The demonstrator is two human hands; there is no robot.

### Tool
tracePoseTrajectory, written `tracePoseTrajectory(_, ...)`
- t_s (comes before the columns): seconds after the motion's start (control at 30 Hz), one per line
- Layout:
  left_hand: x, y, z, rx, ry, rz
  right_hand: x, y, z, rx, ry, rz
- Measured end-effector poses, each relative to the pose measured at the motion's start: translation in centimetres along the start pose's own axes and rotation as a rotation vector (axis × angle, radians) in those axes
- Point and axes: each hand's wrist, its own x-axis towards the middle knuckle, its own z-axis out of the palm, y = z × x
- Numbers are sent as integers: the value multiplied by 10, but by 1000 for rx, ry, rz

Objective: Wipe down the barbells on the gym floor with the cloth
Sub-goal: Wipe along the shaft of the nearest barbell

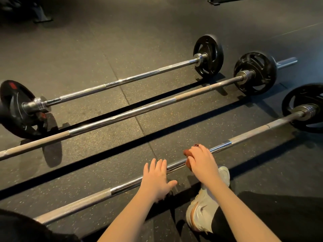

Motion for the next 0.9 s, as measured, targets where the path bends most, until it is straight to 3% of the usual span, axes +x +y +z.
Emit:
tracePoseTrajectory(0.07, -1, -3, -2, -36, 0, 16, 12, 12, -9, -63, -26, 4)
tracePoseTrajectory(0.13, -4, -8, -3, -69, -3, 25, 12, 19, -8, -86, 24, 129)
tracePoseTrajectory(0.23, -10, -14, -1, -63, 3, 29, -4, -19, 11, -92, 86, 241)
tracePoseTrajectory(0.4, -23, -31, -1, -74, 7, -13, 1, -59, 11, 31, -104, -35)
tracePoseTrajectory(0.5, -34, -46, 2, -67, 16, -38, 1, -33, 9, 67, -66, 71)
tracePoseTrajectory(0.6, -44, -51, 6, -51, 28, -64, -18, -56, 19, -7, 25, 101)
tracePoseTrajectory(0.77, -58, -55, 6, -37, 56, -107, -22, -111, 23, 30, -163, -206)
tracePoseTrajectory(0.83, -67, -62, 7, -32, 61, -128, -16, -97, 19, 30, -157, -183)
tracePoseTrajectory(0.9, -77, -71, 8, -23, 66, -152, -20, -81, 20, 2, -51, -43)
